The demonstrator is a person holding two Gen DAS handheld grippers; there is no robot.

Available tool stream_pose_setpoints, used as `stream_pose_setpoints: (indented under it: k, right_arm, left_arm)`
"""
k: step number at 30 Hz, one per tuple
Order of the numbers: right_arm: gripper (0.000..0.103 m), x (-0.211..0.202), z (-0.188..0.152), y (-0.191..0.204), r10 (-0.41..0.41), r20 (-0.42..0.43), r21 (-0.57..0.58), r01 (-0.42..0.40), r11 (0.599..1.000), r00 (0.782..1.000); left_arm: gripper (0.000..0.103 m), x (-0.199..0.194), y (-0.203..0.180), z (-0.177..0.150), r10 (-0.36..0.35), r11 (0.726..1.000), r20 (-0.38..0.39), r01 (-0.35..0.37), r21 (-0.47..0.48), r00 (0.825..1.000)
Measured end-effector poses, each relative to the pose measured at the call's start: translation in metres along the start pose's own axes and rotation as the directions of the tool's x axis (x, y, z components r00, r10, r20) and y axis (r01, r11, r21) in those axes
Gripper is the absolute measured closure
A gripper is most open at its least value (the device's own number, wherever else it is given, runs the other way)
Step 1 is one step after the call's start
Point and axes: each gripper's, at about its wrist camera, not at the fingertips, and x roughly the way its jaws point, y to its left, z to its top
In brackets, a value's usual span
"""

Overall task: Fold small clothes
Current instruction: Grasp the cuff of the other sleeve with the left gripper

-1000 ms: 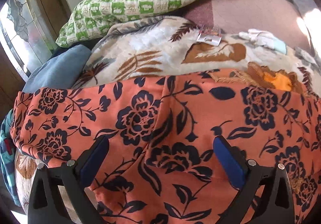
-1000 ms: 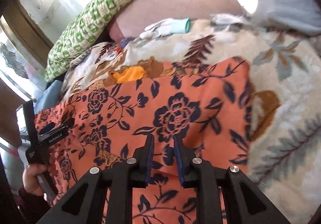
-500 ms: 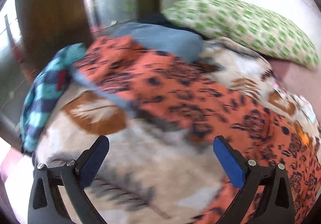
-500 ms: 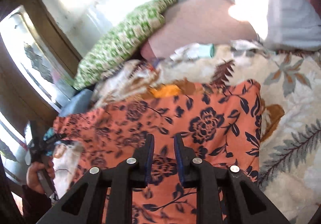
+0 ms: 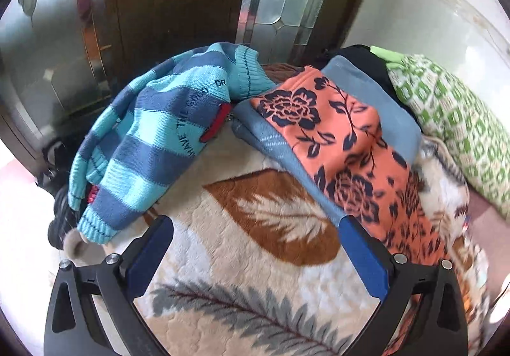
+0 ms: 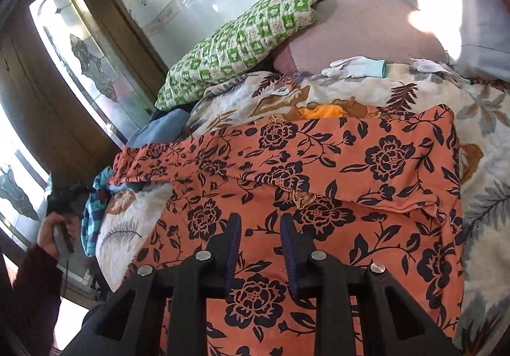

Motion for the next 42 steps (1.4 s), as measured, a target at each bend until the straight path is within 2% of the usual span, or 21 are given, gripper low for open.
stream_pose_setpoints:
  k: [3, 5, 8, 11, 13, 15, 17, 18, 19, 23, 26, 28, 30, 32, 34, 42]
  right_arm:
    - [0.075, 0.018, -0.001, 0.006, -0.018, -0.023, -0.045, 0.017, 0.999, 1.000]
    - [0.075, 0.028, -0.002, 0.007, -0.028, -0.038, -0.058, 0.026, 0.998, 0.999]
    - [0.075, 0.034, -0.004, 0.007, -0.043, -0.054, -0.069, 0.039, 0.997, 0.998]
    - [0.075, 0.034, -0.003, 0.005, -0.045, -0.049, -0.073, 0.041, 0.996, 0.998]
    - [0.075, 0.036, -0.001, 0.003, -0.050, -0.045, -0.066, 0.047, 0.997, 0.998]
    - [0.075, 0.039, 0.003, 0.001, -0.081, -0.033, -0.073, 0.079, 0.994, 0.996]
    - [0.075, 0.042, 0.013, -0.003, -0.136, 0.005, -0.103, 0.136, 0.985, 0.991]
    - [0.075, 0.044, 0.019, -0.008, -0.154, 0.026, -0.106, 0.156, 0.982, 0.988]
    - [0.075, 0.046, 0.025, -0.017, -0.163, 0.037, -0.089, 0.166, 0.982, 0.986]
    - [0.075, 0.067, 0.035, -0.059, -0.239, -0.015, 0.032, 0.239, 0.970, 0.971]
    - [0.075, 0.084, 0.038, -0.080, -0.213, -0.064, 0.099, 0.218, 0.971, 0.975]
    - [0.075, 0.097, 0.041, -0.086, -0.203, -0.091, 0.103, 0.212, 0.972, 0.975]
    - [0.074, 0.118, 0.040, -0.092, -0.243, -0.158, 0.068, 0.256, 0.964, 0.957]
    - [0.074, 0.124, 0.041, -0.090, -0.249, -0.147, 0.038, 0.257, 0.966, 0.957]
    - [0.074, 0.124, 0.043, -0.091, -0.247, -0.178, 0.057, 0.260, 0.964, 0.953]
    - [0.074, 0.122, 0.043, -0.104, -0.190, -0.188, 0.117, 0.214, 0.970, 0.964]
  left_arm:
    - [0.000, 0.023, -0.003, 0.016, -0.067, 0.994, -0.085, 0.059, -0.095, 0.994]
    - [0.000, 0.039, -0.002, 0.027, -0.116, 0.979, -0.123, 0.092, -0.184, 0.986]
    - [0.000, 0.057, -0.001, 0.041, -0.187, 0.954, -0.131, 0.148, -0.260, 0.974]
    - [0.000, 0.068, -0.004, 0.047, -0.218, 0.943, -0.121, 0.177, -0.283, 0.968]
    - [0.000, 0.074, -0.009, 0.048, -0.260, 0.934, -0.120, 0.218, -0.282, 0.958]
    - [0.006, 0.081, -0.014, 0.050, -0.283, 0.932, -0.132, 0.240, -0.270, 0.950]
    - [0.025, 0.090, -0.023, 0.051, -0.292, 0.935, -0.151, 0.248, -0.255, 0.944]
    - [0.031, 0.094, -0.027, 0.052, -0.302, 0.934, -0.168, 0.255, -0.252, 0.939]
    - [0.043, 0.099, -0.032, 0.052, -0.312, 0.932, -0.187, 0.262, -0.250, 0.931]
    - [0.049, 0.109, -0.040, 0.053, -0.286, 0.943, -0.201, 0.238, -0.233, 0.937]
    - [0.058, 0.113, -0.040, 0.055, -0.291, 0.939, -0.196, 0.240, -0.246, 0.936]
    - [0.063, 0.112, -0.037, 0.056, -0.298, 0.938, -0.195, 0.248, -0.244, 0.935]
    - [0.068, 0.108, -0.033, 0.056, -0.313, 0.934, -0.189, 0.266, -0.238, 0.931]
    - [0.073, 0.104, -0.028, 0.056, -0.318, 0.936, -0.192, 0.274, -0.223, 0.929]
    - [0.075, 0.101, -0.029, 0.058, -0.320, 0.935, -0.193, 0.277, -0.221, 0.927]
    - [0.080, 0.076, -0.042, 0.062, -0.278, 0.956, -0.209, 0.250, -0.151, 0.937]
